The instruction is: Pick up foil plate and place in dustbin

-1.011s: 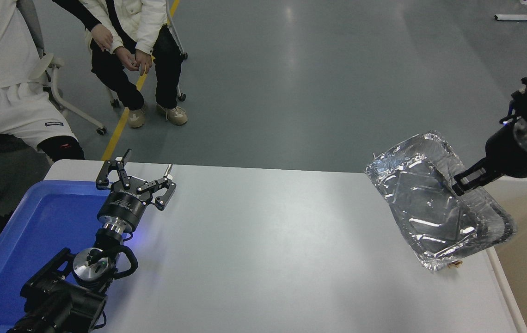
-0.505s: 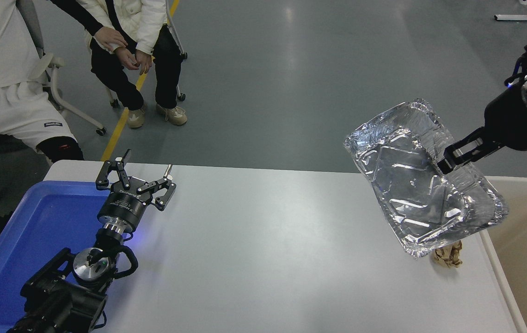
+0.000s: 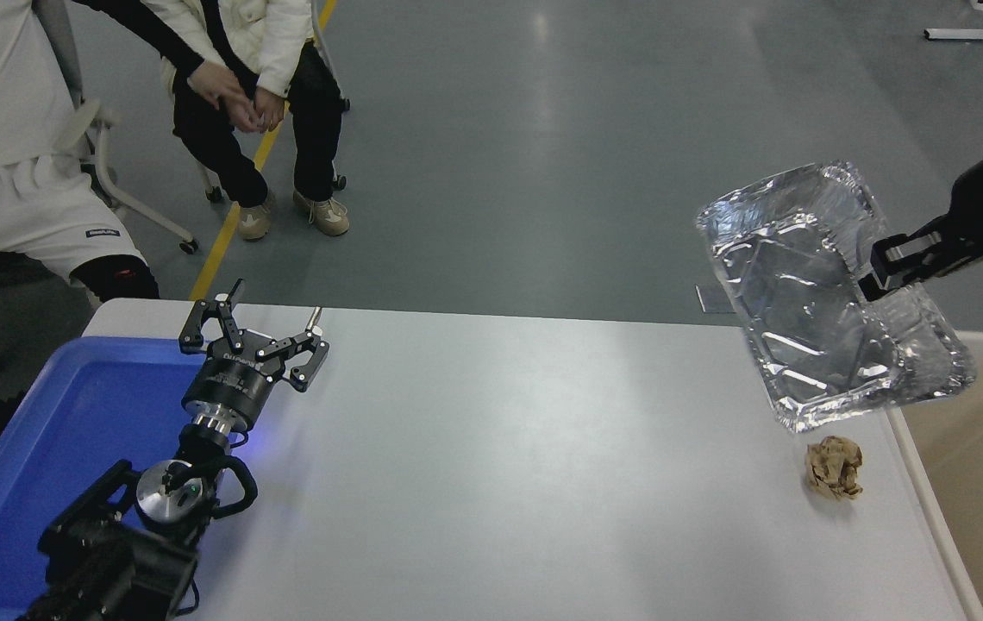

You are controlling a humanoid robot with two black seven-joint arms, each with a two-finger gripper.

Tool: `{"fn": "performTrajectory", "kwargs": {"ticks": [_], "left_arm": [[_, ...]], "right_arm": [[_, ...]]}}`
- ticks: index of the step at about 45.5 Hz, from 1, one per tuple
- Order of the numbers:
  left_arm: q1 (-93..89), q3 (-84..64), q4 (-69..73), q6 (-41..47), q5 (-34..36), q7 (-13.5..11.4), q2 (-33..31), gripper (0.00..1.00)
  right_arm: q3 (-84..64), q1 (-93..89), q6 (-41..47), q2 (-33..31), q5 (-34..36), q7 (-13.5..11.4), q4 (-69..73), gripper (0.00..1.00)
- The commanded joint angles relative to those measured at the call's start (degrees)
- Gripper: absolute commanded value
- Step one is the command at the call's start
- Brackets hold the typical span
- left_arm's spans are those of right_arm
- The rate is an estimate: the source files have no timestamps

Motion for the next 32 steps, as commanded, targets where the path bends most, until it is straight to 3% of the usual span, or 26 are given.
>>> {"fn": "performTrajectory", "kwargs": {"ticks": [1,15,23,27,29,32], "left_arm": [[0.00,0.00,0.00,0.01,0.00,0.00,0.00,0.99],[0.00,0.00,0.00,0.01,0.00,0.00,0.00,0.99],[0.00,0.00,0.00,0.01,0.00,0.00,0.00,0.99],[0.00,0.00,0.00,0.01,0.00,0.00,0.00,0.99],[0.00,0.00,0.00,0.01,0.00,0.00,0.00,0.99],[0.00,0.00,0.00,0.01,0.00,0.00,0.00,0.99]], "right_arm": [[3.03,-16.75,0.01,-5.31,8.10,0.04,-22.80,0.00],[19.98,-48.83,-2.79,-3.90,28.58,-0.49,-49.70,0.00],[33.08,-61.14,-7.71,0.49,31.05,-1.54,-57.35,0.00],[39.93,-66.50,-11.49,2.51,31.23,-3.03,-59.03,0.00],[46.68,-70.89,-16.75,4.53,31.23,-5.92,-59.12,0.00],[50.57,-73.01,-20.45,6.29,31.23,-8.30,-59.12,0.00]]}}
